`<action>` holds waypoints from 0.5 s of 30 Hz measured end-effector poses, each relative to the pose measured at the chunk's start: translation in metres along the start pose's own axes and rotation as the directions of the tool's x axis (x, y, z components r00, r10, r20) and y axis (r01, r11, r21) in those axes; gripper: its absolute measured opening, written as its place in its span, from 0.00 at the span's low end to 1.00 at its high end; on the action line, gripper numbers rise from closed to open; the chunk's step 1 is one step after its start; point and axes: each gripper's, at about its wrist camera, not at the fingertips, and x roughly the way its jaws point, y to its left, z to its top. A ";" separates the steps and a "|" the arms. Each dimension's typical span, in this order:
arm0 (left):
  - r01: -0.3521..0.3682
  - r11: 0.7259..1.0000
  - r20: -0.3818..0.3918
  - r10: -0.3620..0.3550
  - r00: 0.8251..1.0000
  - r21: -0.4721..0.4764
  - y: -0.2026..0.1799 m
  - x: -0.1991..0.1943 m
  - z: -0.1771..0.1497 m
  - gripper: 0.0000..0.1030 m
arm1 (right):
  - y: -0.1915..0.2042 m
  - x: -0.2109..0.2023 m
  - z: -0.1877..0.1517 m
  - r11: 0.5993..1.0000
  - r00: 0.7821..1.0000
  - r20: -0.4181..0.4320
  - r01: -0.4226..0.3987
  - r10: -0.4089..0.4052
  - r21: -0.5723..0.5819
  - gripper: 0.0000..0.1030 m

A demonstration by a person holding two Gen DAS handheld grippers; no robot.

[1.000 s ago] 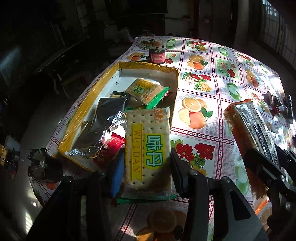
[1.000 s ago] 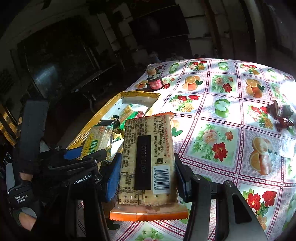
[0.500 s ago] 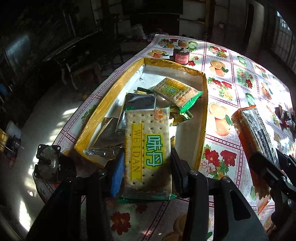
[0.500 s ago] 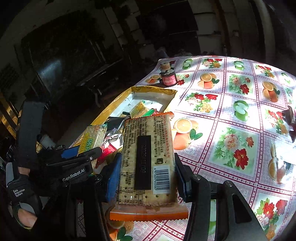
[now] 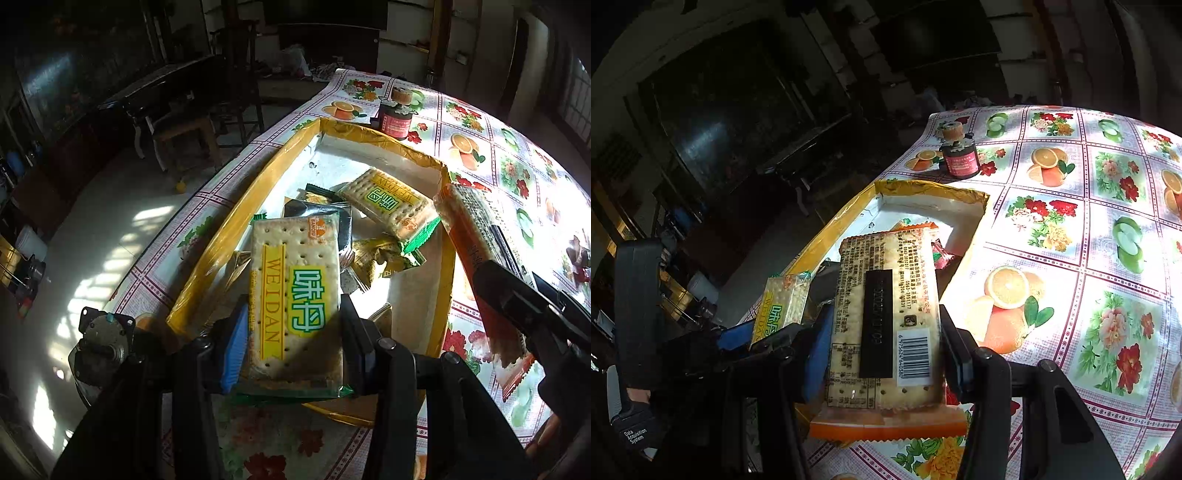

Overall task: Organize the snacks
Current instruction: 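Carry both cracker packs over the white tray and lower them inside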

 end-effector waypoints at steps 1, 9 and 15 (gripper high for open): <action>0.000 1.000 0.001 0.000 1.000 0.000 0.000 0.000 0.001 0.46 | 0.001 0.005 0.003 1.000 1.000 -0.001 -0.001 0.001 0.000 0.51; -0.008 1.000 -0.012 0.008 1.000 -0.008 0.003 0.013 0.010 0.46 | 0.004 0.031 0.015 1.000 1.000 -0.018 -0.002 0.002 -0.013 0.51; -0.013 1.000 -0.034 0.013 0.999 -0.013 0.006 0.024 0.013 0.46 | 0.002 0.043 0.017 1.000 0.999 -0.036 -0.003 0.003 -0.017 0.51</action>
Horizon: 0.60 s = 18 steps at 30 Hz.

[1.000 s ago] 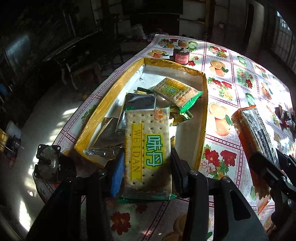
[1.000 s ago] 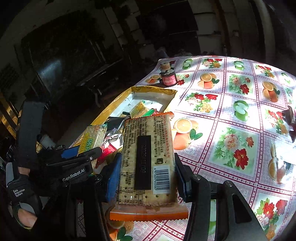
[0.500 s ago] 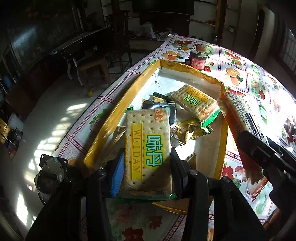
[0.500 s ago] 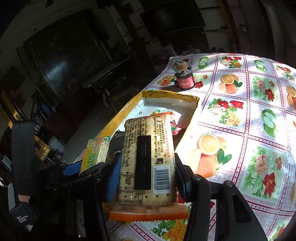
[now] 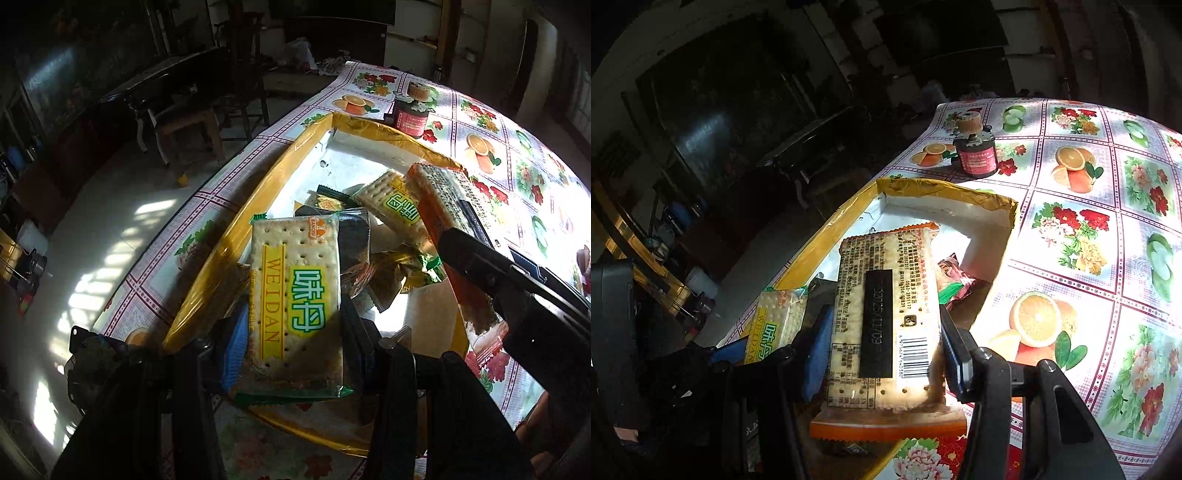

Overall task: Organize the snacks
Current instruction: 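Carry both cracker packs over the white tray and lower them inside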

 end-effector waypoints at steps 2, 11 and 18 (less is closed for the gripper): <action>0.001 1.000 -0.008 -0.001 1.000 0.001 0.000 0.003 0.001 0.46 | -0.001 0.004 0.000 1.000 1.000 -0.006 0.001 -0.001 -0.002 0.51; -0.006 1.000 -0.022 0.007 1.000 0.006 -0.002 0.011 0.001 0.46 | -0.004 0.016 -0.002 1.000 0.999 -0.030 0.011 -0.012 -0.014 0.51; -0.008 1.000 -0.019 0.008 1.000 0.009 -0.002 0.011 0.001 0.48 | -0.004 0.016 -0.003 0.999 0.999 -0.035 0.021 -0.022 -0.026 0.53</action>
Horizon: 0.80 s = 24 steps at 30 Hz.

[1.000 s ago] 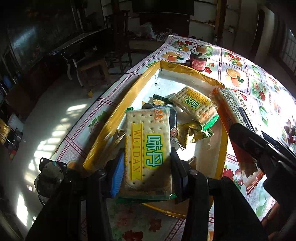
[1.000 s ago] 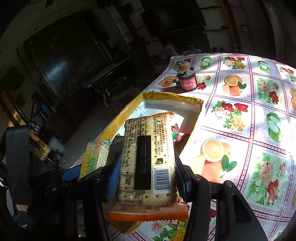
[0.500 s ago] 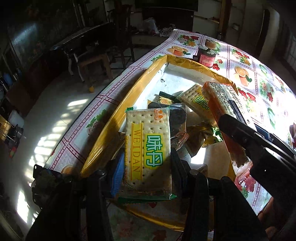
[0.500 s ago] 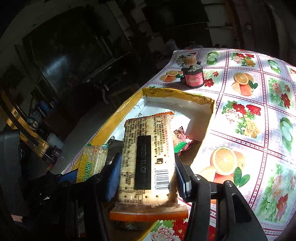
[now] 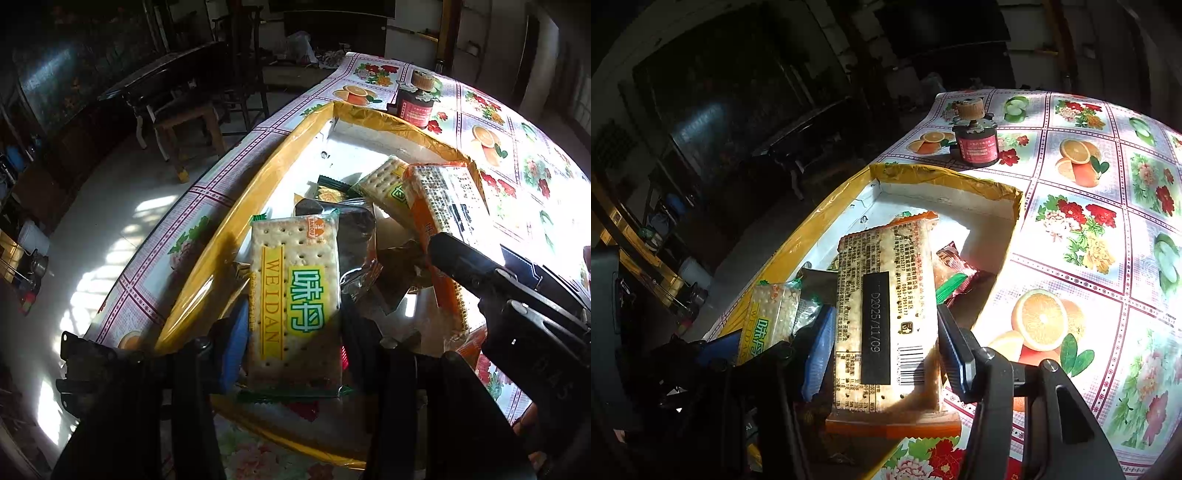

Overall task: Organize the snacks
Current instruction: 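Carry both cracker packs over the white tray and lower them inside, then open both grippers and withdraw them from the tray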

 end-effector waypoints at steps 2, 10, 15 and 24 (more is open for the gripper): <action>0.001 1.000 0.004 -0.001 1.000 0.001 0.000 -0.002 -0.001 0.51 | 0.000 0.000 0.000 1.000 1.000 -0.009 0.004 -0.004 -0.002 0.53; 0.009 1.000 0.053 -0.009 0.999 0.004 -0.002 -0.023 -0.005 0.55 | -0.002 -0.018 -0.005 1.000 1.000 0.021 0.001 -0.001 0.011 0.53; 0.003 1.000 0.093 -0.005 0.996 0.024 -0.010 -0.038 -0.008 0.71 | -0.015 -0.039 -0.009 0.999 0.998 0.058 0.020 -0.022 0.042 0.53; 0.020 0.998 0.115 -0.027 0.993 0.062 -0.031 -0.056 -0.014 0.74 | -0.070 -0.079 -0.029 0.983 0.989 0.098 0.093 -0.109 0.158 0.55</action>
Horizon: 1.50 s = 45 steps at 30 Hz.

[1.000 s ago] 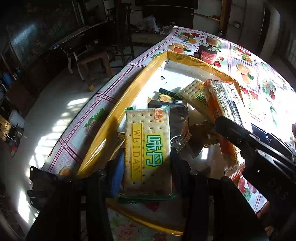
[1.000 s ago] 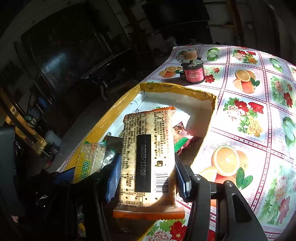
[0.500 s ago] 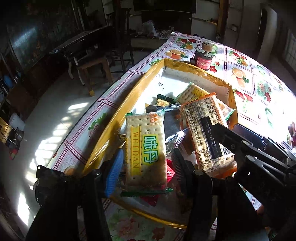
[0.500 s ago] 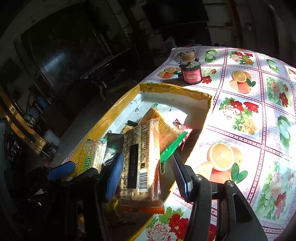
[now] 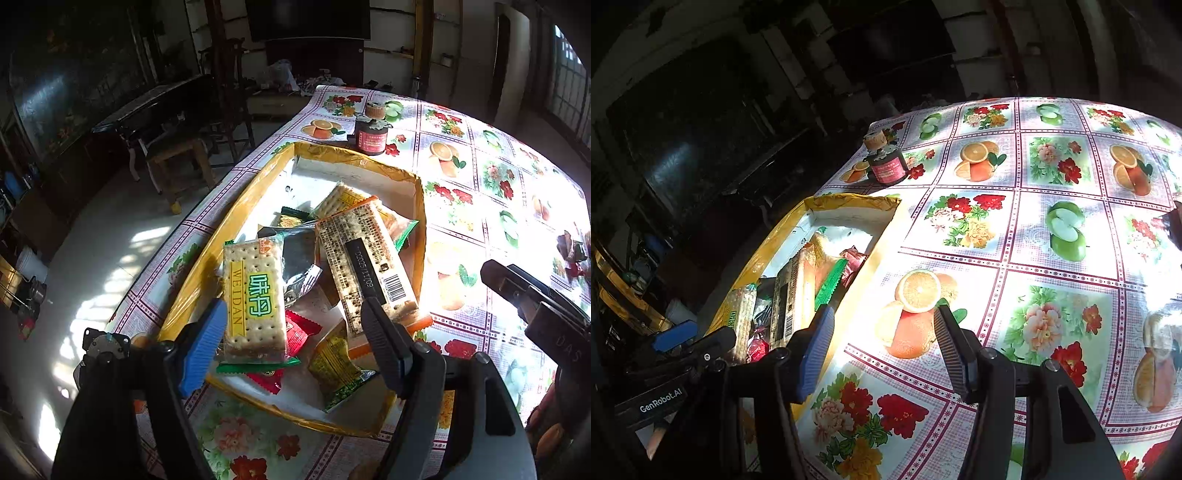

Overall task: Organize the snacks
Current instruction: 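Open both grippers and withdraw them from the tray, then move both open grippers to the snacks beside the black flashlight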

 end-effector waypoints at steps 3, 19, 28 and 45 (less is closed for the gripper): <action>0.010 1.000 0.001 -0.010 1.000 0.016 -0.010 -0.004 -0.001 0.76 | -0.026 -0.013 -0.005 0.998 0.999 0.013 0.039 -0.040 0.046 0.56; 0.072 0.990 -0.023 -0.069 0.997 0.123 -0.071 -0.014 -0.010 0.78 | -0.131 -0.070 -0.020 0.955 0.978 0.066 0.174 -0.195 0.240 0.58; 0.098 0.982 -0.051 -0.091 0.995 0.162 -0.096 -0.010 -0.013 0.79 | -0.192 -0.131 -0.022 0.883 0.929 0.124 0.281 -0.348 0.376 0.58; 0.360 0.855 -0.177 -0.315 0.932 0.374 -0.286 -0.016 0.016 0.79 | -0.312 -0.205 -0.007 0.932 0.913 -0.246 0.266 -0.326 -0.245 0.78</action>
